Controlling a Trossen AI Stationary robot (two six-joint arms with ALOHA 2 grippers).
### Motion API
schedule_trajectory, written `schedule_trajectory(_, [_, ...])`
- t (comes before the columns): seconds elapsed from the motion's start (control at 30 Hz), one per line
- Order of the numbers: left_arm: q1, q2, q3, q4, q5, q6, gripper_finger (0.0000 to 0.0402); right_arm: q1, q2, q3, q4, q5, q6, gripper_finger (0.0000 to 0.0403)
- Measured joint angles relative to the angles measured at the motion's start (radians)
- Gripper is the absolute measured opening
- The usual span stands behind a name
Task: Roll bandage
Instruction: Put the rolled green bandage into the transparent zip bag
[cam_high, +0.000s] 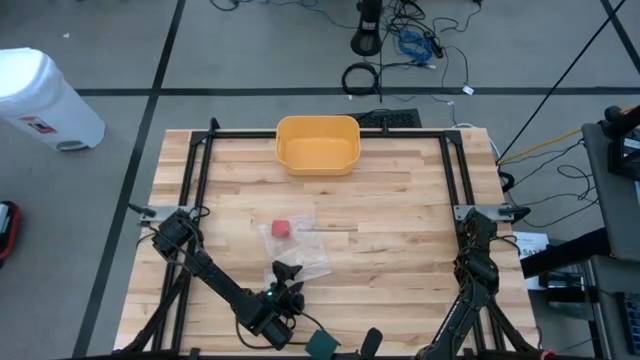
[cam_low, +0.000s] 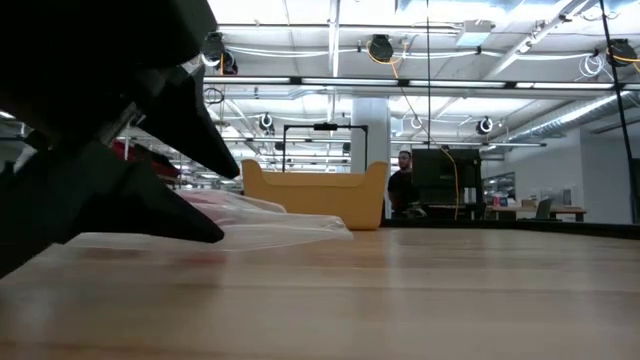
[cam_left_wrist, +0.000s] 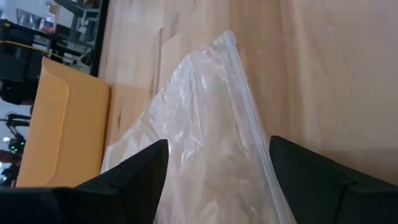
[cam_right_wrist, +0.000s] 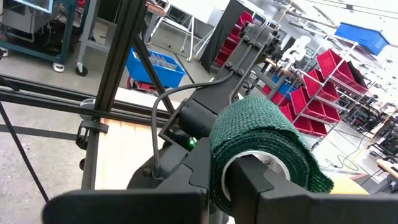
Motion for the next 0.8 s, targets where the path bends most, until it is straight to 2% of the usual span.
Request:
schedule_trajectory(0.2, [0.030, -0.002, 0.001, -0.040, 0.000, -0.004, 0.0285, 0.000, 0.000, 0.000, 0.000, 0.000, 0.000, 0.0022])
schedule_trajectory(0.5, [0.076, -0.002, 0.001, -0.213, 0.019, -0.128, 0.0285, 0.000, 0.000, 0.000, 0.000, 0.000, 0.000, 0.0022])
schedule_trajectory(0.8, [0.107, -0.002, 0.001, -0.363, -0.013, -0.232, 0.0285, 0.000, 0.000, 0.000, 0.000, 0.000, 0.000, 0.0022])
